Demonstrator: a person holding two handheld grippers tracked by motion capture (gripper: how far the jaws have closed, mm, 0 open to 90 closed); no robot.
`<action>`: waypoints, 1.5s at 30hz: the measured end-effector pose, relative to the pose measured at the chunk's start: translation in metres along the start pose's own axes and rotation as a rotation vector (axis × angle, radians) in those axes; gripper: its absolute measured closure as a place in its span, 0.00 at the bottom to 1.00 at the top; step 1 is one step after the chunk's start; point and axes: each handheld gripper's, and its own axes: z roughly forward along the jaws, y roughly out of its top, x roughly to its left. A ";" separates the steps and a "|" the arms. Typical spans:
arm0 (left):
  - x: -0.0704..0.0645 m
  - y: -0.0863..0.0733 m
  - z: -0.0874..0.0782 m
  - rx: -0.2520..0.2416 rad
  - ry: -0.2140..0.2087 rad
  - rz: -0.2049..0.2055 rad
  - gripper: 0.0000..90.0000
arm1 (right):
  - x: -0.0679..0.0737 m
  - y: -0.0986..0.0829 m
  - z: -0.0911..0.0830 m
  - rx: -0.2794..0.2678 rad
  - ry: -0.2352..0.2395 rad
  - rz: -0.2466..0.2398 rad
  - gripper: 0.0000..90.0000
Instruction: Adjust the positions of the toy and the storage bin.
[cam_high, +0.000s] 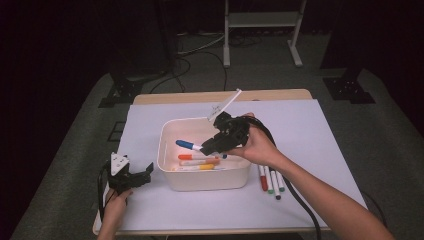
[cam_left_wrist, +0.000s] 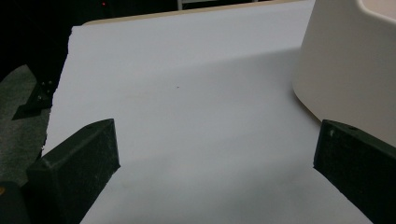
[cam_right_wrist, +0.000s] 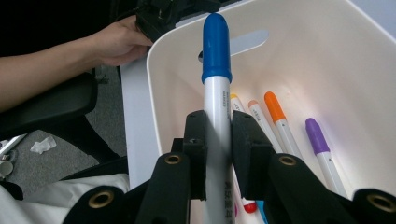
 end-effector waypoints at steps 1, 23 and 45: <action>0.000 0.000 0.000 0.000 0.000 0.000 0.00 | -0.002 0.000 0.004 0.002 0.004 -0.002 0.84; 0.001 0.000 0.000 0.001 -0.003 -0.007 0.00 | -0.014 0.000 0.059 0.098 0.047 -0.025 0.84; 0.001 0.000 0.000 -0.004 -0.004 -0.012 0.00 | -0.014 -0.005 0.081 0.201 0.030 -0.052 0.78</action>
